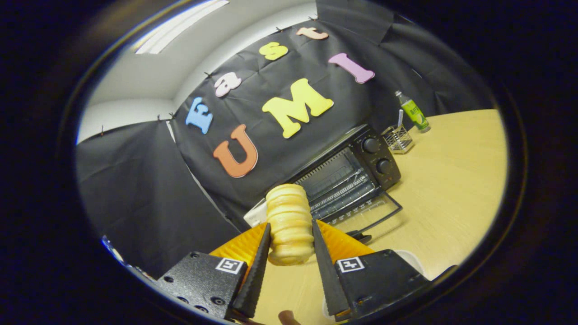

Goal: Open the toaster oven, put the food inside, and close the toaster oven door.

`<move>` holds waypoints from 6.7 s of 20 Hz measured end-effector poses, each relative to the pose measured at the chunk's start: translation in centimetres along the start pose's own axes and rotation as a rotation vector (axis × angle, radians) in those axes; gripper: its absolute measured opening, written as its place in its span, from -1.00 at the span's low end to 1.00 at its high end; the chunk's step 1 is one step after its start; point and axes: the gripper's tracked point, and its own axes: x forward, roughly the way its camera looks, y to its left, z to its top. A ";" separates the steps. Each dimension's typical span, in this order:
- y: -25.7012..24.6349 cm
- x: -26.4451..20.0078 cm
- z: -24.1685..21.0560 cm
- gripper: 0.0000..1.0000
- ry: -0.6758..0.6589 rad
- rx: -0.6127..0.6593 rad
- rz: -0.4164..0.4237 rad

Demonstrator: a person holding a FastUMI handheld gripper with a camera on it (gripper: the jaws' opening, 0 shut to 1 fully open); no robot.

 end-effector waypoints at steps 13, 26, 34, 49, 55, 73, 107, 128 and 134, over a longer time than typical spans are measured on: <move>-6.0 11.8 0.2 0.26 0.112 0.013 -0.146; -10.8 19.9 5.1 0.29 0.039 0.098 -0.267; -10.7 19.5 4.2 0.86 0.063 0.062 -0.255; -7.9 9.8 0.5 1.00 0.185 -0.169 -0.308; -7.6 6.6 -3.1 1.00 0.331 -0.432 -0.367; -10.1 5.1 -10.3 1.00 0.522 -0.638 -0.541; -3.3 8.1 -1.9 1.00 0.289 -0.648 -0.453; -8.5 7.0 -6.4 1.00 0.427 -0.590 -0.560; -8.6 4.4 -9.7 1.00 0.531 -0.548 -0.584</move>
